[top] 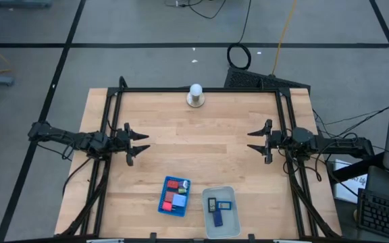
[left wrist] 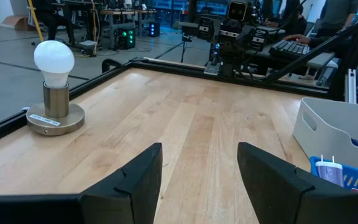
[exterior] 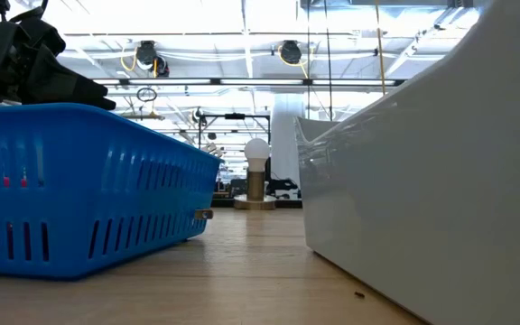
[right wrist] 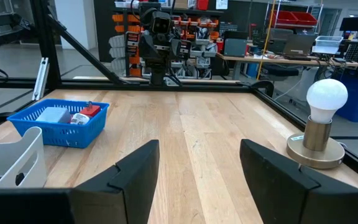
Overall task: Pick & Place Office items
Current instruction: Return to Home Position
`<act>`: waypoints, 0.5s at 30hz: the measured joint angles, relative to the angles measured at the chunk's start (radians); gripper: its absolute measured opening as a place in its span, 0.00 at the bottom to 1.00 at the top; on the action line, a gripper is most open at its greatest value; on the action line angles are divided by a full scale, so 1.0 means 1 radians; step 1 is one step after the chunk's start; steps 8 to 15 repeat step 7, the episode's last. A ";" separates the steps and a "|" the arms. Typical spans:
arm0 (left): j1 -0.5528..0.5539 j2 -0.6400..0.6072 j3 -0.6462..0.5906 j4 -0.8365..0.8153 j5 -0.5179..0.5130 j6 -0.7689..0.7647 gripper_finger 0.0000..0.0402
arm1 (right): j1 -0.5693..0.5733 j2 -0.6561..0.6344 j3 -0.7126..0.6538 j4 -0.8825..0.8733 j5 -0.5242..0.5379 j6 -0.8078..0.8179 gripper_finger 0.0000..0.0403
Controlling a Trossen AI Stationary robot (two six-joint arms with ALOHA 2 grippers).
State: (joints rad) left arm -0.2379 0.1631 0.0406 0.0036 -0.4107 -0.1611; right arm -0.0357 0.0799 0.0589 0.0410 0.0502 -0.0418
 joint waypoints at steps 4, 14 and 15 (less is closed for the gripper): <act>0.000 0.000 0.000 0.000 0.000 0.000 0.53 | 0.000 0.000 0.000 0.000 0.000 0.000 0.54; 0.000 0.000 0.000 0.000 0.000 0.000 0.53 | 0.000 0.000 0.000 0.000 0.000 0.000 0.54; 0.000 0.000 0.000 0.000 0.000 0.000 0.53 | 0.000 0.000 0.000 0.000 0.000 0.000 0.54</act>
